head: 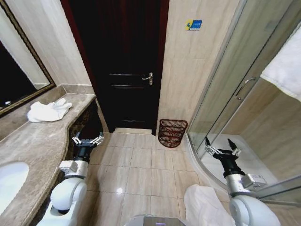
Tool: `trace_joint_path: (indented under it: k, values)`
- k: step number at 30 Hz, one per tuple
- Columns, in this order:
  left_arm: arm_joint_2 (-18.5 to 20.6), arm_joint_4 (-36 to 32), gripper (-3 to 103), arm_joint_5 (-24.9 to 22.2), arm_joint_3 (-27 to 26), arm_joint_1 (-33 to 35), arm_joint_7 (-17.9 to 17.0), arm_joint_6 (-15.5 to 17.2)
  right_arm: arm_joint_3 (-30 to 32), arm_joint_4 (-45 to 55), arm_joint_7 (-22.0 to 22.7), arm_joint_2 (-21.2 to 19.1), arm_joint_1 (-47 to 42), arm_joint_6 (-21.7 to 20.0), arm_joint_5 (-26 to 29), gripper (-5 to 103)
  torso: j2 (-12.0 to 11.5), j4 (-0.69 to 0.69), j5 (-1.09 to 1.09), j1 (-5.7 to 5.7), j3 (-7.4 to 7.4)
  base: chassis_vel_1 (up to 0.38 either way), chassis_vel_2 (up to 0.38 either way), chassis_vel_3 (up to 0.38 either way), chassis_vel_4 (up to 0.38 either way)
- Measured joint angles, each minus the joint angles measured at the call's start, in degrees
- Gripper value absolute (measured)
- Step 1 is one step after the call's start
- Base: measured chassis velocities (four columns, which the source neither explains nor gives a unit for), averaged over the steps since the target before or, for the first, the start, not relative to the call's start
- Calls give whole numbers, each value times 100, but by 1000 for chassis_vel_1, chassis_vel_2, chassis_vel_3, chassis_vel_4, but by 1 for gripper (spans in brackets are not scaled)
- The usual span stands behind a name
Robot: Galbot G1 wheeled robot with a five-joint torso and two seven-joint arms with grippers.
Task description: Discard the used towel into the hamper.
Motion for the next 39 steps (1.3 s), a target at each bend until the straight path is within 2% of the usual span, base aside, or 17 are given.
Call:
trace_joint_path:
  k: [39]
  values:
    - [-51,112,100,-31,-11,113,11,-117,37,49,-125,2,-9,-19,-33,100,0,0,0,0,0,0,0,0,0]
